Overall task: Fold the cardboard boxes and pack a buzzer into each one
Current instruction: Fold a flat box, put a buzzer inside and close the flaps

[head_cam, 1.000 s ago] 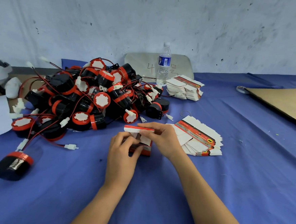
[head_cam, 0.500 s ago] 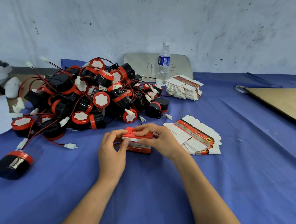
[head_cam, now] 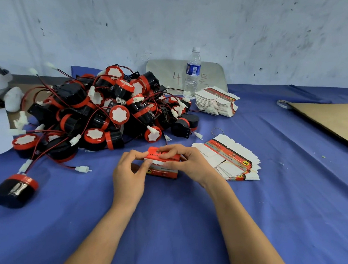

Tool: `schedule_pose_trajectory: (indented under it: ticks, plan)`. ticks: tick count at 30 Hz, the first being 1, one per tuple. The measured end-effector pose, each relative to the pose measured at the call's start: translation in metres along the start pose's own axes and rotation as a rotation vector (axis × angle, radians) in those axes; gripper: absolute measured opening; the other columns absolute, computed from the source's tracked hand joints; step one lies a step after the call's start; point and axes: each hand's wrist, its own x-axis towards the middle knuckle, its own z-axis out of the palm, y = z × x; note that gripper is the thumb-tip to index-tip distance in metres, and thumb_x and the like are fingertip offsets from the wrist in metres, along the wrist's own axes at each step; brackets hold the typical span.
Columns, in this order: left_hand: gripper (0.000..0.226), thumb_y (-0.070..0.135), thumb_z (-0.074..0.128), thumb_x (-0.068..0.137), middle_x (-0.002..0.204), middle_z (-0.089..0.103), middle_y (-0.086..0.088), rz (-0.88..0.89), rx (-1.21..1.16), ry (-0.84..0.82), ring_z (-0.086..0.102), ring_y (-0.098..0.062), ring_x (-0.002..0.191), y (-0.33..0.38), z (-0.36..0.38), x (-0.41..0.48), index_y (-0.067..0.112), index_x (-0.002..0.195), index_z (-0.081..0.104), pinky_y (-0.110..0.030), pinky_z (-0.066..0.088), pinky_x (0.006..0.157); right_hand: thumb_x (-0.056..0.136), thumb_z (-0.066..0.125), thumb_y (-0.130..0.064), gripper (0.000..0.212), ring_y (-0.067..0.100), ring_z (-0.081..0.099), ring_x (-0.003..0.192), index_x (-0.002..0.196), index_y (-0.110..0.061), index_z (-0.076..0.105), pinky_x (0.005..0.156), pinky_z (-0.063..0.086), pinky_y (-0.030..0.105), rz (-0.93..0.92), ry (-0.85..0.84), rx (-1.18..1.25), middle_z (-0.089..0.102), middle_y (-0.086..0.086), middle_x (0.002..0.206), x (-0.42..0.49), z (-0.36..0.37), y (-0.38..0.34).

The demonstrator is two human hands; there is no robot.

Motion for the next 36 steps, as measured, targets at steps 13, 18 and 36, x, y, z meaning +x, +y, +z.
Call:
schedule_pose_trajectory:
  ticks: [13,18,36]
  plan:
    - [0.007,-0.001,0.069,0.085,0.11,0.061,0.004,0.217,0.06,-0.105,0.061,-0.015,0.095,-0.001,-0.003,0.004,0.006,0.087,0.066,-0.012,0.044,0.076,0.081,0.076,-0.015,0.019,0.008,0.049,0.126,0.074,-0.032,0.071,0.097,0.046,0.028,0.074,0.065,0.025,0.05,-0.014,0.139,0.001,0.002,0.003]
    - [0.011,0.004,0.065,0.089,0.119,0.062,0.017,0.212,-0.064,-0.211,0.055,0.006,0.111,0.003,0.0,-0.001,0.015,0.087,0.064,-0.014,0.044,0.091,0.085,0.073,-0.015,0.022,0.014,0.033,0.141,0.097,-0.032,0.069,0.113,0.031,0.041,-0.008,0.056,-0.172,0.042,-0.008,0.147,-0.001,0.002,0.0]
    - [0.042,0.001,0.05,0.095,0.111,0.054,0.009,-0.339,-0.349,-0.314,0.055,0.002,0.093,0.012,0.017,0.014,0.029,0.121,0.034,-0.006,0.043,0.065,0.087,0.067,-0.004,0.01,0.007,0.052,0.115,0.094,-0.009,0.071,0.096,0.041,0.018,-0.215,0.088,-0.398,0.067,-0.005,0.116,-0.004,0.009,0.008]
